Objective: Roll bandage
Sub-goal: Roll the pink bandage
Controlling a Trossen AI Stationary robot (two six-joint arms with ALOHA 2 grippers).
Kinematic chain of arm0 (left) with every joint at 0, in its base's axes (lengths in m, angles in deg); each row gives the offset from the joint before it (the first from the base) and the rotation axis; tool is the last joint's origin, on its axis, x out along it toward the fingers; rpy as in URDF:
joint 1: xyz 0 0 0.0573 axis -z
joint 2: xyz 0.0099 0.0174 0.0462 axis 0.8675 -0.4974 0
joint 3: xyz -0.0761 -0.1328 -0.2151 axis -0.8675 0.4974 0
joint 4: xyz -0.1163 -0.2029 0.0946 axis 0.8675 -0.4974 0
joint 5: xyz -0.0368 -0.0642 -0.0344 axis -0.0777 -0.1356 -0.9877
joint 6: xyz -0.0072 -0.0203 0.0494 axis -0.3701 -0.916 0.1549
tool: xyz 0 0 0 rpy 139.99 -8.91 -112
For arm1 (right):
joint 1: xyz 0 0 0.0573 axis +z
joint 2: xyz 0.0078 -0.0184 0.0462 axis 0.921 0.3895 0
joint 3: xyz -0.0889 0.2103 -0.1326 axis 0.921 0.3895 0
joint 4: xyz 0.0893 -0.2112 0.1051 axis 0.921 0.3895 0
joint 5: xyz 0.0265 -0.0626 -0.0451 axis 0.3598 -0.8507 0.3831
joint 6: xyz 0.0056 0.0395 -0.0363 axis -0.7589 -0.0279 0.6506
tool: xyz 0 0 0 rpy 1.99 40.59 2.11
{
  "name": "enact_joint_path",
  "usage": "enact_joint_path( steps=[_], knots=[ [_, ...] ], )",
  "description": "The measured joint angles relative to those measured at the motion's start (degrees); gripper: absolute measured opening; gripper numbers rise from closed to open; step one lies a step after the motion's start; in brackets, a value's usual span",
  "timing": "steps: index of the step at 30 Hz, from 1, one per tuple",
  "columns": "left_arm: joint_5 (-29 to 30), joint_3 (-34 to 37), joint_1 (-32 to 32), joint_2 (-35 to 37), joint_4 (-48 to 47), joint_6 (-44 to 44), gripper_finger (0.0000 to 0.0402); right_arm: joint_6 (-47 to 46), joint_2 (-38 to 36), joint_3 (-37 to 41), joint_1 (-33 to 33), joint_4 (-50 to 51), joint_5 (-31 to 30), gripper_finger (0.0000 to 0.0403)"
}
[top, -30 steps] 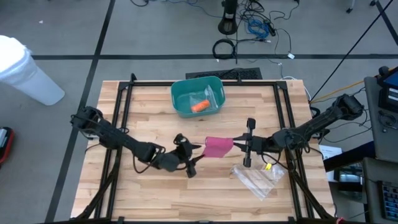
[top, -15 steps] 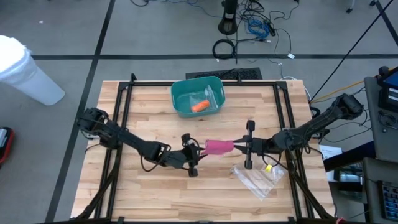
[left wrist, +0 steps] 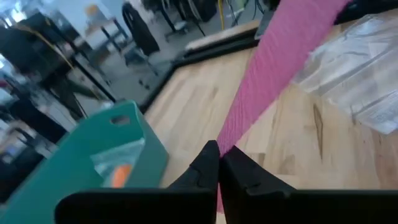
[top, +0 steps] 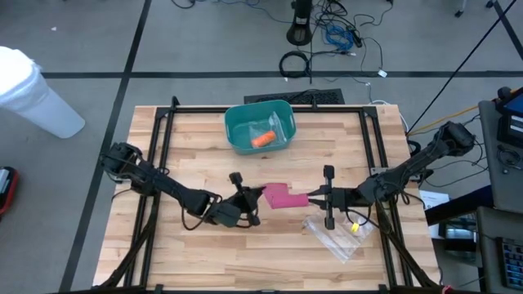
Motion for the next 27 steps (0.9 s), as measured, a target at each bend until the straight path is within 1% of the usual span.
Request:
enact_joint_path(
  steps=[4,7,10,12,14,15,18,22,25,27],
  knots=[
    [0.6,0.0,0.5,0.0,4.0,4.7,0.0002,-1.0,0.0,0.0,0.9,0.1,0.3,0.0004],
    [0.6,0.0,0.4,0.0,5.2,6.2,0.0001,-3.2,0.0,0.0,1.0,0.1,0.3,0.0005],
    [0.5,0.0,-0.1,0.0,6.4,6.5,0.0001,-5.5,1.6,0.0,1.0,-1.7,0.3,0.0006],
    [-1.0,0.0,-0.7,0.0,6.6,6.4,0.0001,-5.7,3.8,0.0,1.0,-4.2,0.3,0.0006],
    [-3.8,0.0,-1.4,0.0,6.5,6.0,0.0001,-5.4,6.0,0.0,1.0,-7.7,-0.8,0.0007],
    [-5.3,0.0,-1.6,0.0,6.5,6.0,0.0001,-4.6,7.2,0.0,1.0,-9.8,-2.1,0.0007],
    [-8.8,0.0,-2.0,0.0,6.3,4.8,0.0001,-0.5,9.9,0.0,1.0,-15.5,-8.3,0.0007],
    [-13.0,0.0,-1.9,0.0,3.2,2.1,0.0,6.8,10.8,0.0,1.3,-22.8,-16.8,0.0008],
    [-20.1,0.0,-1.8,0.0,-1.1,-2.2,0.0,15.4,9.9,0.0,1.8,-27.1,-23.4,0.0008],
    [-25.1,0.0,-1.8,0.0,-2.4,-5.1,0.0,20.2,8.9,0.0,1.9,-28.1,-25.7,0.0006]
  ],
)
